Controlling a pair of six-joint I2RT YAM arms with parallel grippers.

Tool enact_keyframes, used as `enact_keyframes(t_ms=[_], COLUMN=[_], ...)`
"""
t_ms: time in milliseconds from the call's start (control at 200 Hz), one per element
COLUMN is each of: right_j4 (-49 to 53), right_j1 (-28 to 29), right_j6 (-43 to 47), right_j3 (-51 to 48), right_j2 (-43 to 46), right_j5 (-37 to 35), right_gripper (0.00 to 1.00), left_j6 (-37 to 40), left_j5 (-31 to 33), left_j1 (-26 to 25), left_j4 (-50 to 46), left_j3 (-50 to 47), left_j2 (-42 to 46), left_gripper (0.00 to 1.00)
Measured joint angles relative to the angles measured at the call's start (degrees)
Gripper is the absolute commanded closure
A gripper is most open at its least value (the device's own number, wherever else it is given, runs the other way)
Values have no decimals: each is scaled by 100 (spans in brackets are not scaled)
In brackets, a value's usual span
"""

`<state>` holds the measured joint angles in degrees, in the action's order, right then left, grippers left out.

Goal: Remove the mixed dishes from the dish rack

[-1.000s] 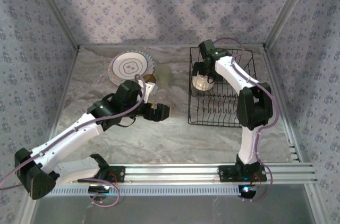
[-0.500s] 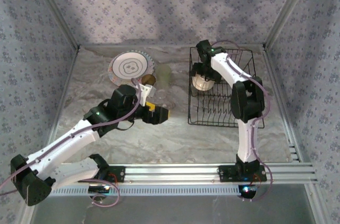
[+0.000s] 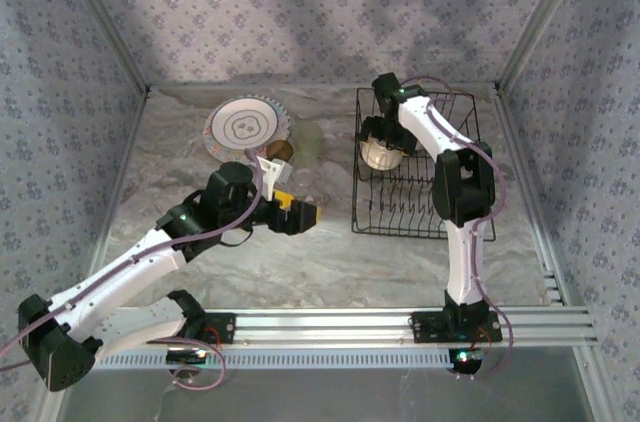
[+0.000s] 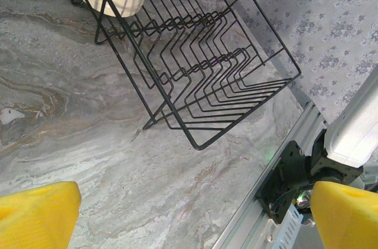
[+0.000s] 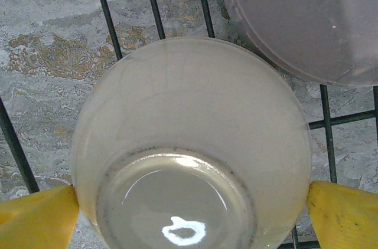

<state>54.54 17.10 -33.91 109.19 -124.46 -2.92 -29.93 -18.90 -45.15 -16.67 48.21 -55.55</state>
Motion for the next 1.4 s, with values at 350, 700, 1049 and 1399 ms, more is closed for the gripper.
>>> enact_keyframes(t_ms=[350,700,1049,1399], right_j4=[-463,-1202,-1585,-1858], right_j1=[-227,-485,-647,-739], right_j6=[0,107,358,686], right_j3=[-221,-879,-1327,-1856], right_j2=[35,420,693,1047], right_j5=[433,599,909,1220], right_gripper=[0,20,24,28], left_j6=[2,2,2,7], left_j5=[0,4,24,24], left_j1=[0,0,0,0], left_j4=[4,4,4,4], left_j3=[-4,-2,-4,-2], left_j2=[0,-28,-92,-149], left_gripper=[1,1,1,1])
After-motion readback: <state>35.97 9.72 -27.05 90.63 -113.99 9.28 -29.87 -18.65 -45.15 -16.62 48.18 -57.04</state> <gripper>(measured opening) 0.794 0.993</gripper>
